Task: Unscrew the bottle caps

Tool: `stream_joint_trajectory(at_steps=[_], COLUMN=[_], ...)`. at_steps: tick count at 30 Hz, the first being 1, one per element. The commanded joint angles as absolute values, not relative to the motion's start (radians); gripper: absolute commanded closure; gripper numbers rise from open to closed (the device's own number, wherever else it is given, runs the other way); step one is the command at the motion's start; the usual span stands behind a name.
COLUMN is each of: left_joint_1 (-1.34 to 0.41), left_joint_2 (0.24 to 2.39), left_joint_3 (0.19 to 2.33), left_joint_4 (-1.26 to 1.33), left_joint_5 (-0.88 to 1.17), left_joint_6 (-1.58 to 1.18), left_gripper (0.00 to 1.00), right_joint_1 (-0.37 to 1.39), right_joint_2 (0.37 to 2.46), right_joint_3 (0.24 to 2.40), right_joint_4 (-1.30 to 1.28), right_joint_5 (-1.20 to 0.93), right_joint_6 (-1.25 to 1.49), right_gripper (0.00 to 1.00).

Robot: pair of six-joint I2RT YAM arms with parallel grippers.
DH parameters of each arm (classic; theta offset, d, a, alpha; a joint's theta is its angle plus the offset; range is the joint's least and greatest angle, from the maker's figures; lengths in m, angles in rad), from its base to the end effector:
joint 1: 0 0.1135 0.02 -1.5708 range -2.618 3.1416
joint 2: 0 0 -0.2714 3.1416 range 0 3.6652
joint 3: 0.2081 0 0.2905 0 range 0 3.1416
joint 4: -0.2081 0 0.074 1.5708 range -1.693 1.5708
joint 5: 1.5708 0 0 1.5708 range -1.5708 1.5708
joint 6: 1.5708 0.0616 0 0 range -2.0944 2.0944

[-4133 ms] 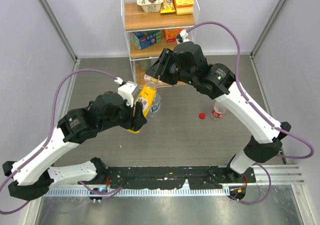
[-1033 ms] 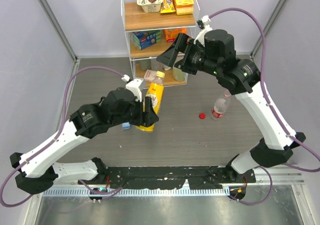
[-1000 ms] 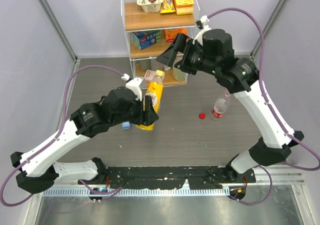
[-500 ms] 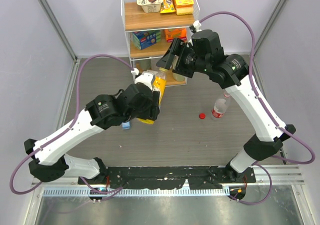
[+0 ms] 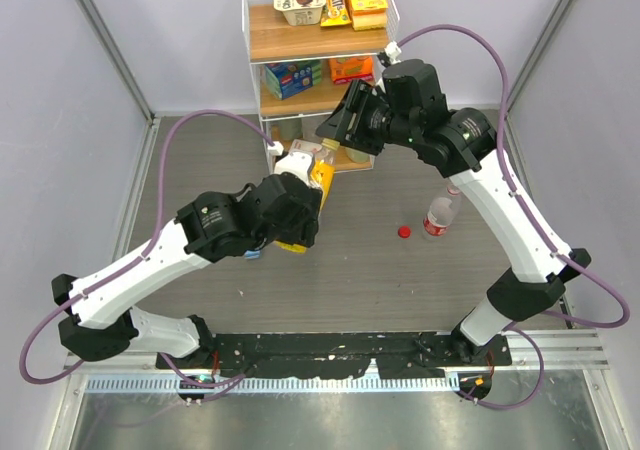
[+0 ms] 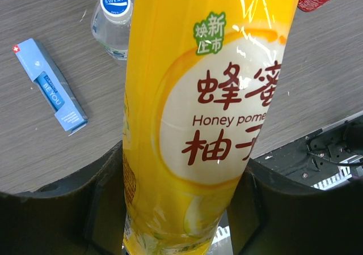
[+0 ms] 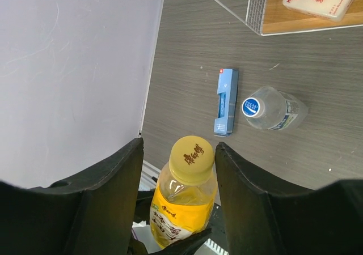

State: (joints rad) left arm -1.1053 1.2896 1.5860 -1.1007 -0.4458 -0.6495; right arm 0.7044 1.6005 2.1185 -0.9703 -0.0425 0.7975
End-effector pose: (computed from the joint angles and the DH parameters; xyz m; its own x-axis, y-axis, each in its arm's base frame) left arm 0.1534 -0.2462 0.4213 -0.6639 0.1061 -0.7402 0.3397 0.9247 -0.1721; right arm 0.2781 0.2398 0.5184 -0.7164 0.3294 -0.6150 -0.2339 0.7170 0.6566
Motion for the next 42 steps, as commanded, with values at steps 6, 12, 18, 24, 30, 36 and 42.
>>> stream_joint_trajectory(at_steps=[6,12,18,24,30,36,42], left_joint_1=[-1.120,-1.124,-1.129,-1.135,-1.144,-1.154,-1.164], left_joint_2=[1.276,1.273,1.270,1.273,1.269,1.278,1.284], left_joint_3=[1.638,1.637,1.634,1.632,1.632,1.644,1.660], left_joint_4=[-1.092,-1.094,-1.095,-1.100,-1.101,-1.127,-1.138], left_joint_5=[-0.480,-0.482,-0.483,-0.485,-0.488,-0.511,-0.525], left_joint_6=[-0.660,-0.661,-0.660,-0.657,-0.657,-0.658,-0.658], left_gripper=[1.00,1.00,1.00,1.00,1.00,1.00,1.00], right_joint_1=[0.707,0.707,0.707,0.706,0.706,0.706,0.706], right_joint_2=[1.595,1.579,1.534,1.505,1.493,1.489,1.483], right_joint_3=[2.076,2.045,1.977,1.933,1.925,1.914,1.907], right_joint_4=[-0.917,-0.879,-0.793,-0.726,-0.709,-0.716,-0.719], right_joint_5=[-0.097,-0.113,-0.120,-0.141,-0.135,-0.129,-0.136], right_joint_6=[0.819,0.822,0.850,0.882,0.888,0.903,0.890], right_gripper=[0.46,0.66,0.70,0.50,0.38,0.63,0.99])
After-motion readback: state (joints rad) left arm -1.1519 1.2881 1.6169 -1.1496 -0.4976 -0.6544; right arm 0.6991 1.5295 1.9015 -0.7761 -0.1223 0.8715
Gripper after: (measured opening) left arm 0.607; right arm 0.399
